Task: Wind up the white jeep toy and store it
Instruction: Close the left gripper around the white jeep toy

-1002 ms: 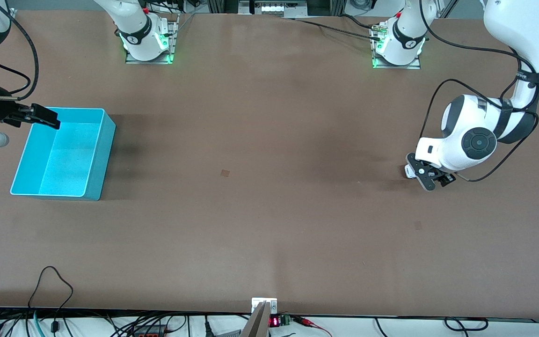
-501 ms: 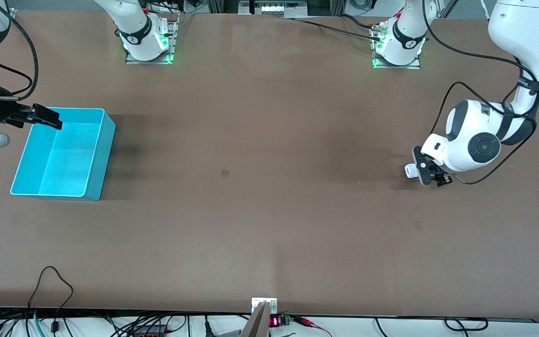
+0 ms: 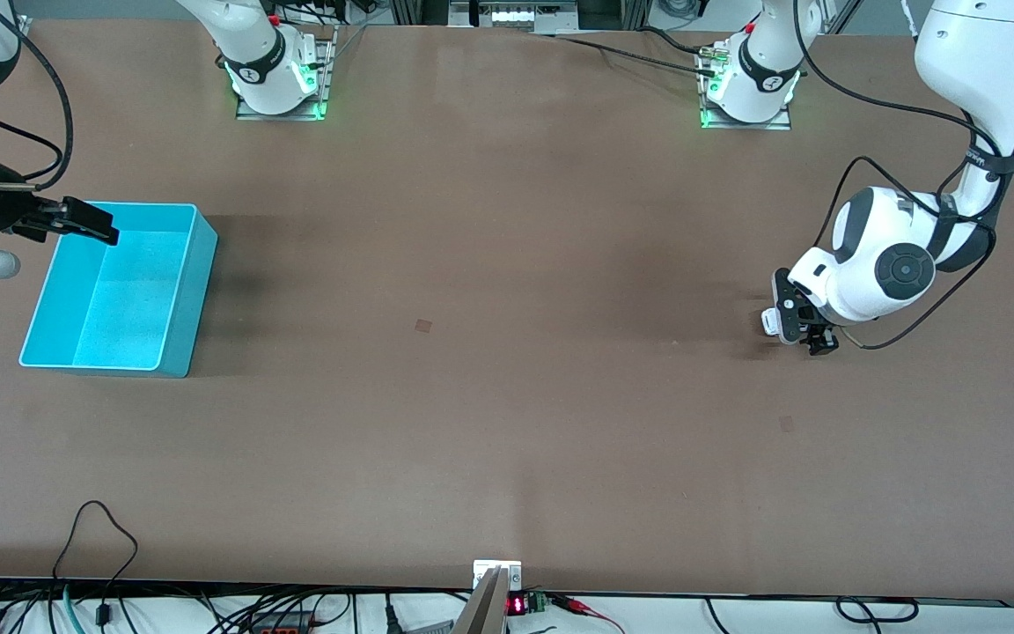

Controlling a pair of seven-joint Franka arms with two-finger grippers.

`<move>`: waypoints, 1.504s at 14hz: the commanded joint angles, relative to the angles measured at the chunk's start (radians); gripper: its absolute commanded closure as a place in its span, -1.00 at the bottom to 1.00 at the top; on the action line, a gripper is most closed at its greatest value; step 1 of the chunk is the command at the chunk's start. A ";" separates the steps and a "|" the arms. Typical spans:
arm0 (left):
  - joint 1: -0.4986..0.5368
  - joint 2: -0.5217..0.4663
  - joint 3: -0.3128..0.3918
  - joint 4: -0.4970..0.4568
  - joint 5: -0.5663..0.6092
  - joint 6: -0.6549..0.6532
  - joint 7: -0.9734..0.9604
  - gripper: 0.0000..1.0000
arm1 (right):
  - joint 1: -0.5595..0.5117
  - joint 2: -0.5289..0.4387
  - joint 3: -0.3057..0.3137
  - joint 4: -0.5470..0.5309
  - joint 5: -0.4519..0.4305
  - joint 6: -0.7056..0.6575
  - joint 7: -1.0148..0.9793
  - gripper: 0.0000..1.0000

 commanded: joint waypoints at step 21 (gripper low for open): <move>0.069 0.007 -0.013 -0.053 0.001 0.052 0.104 -0.73 | -0.002 -0.013 0.000 -0.018 0.013 -0.005 -0.032 -1.00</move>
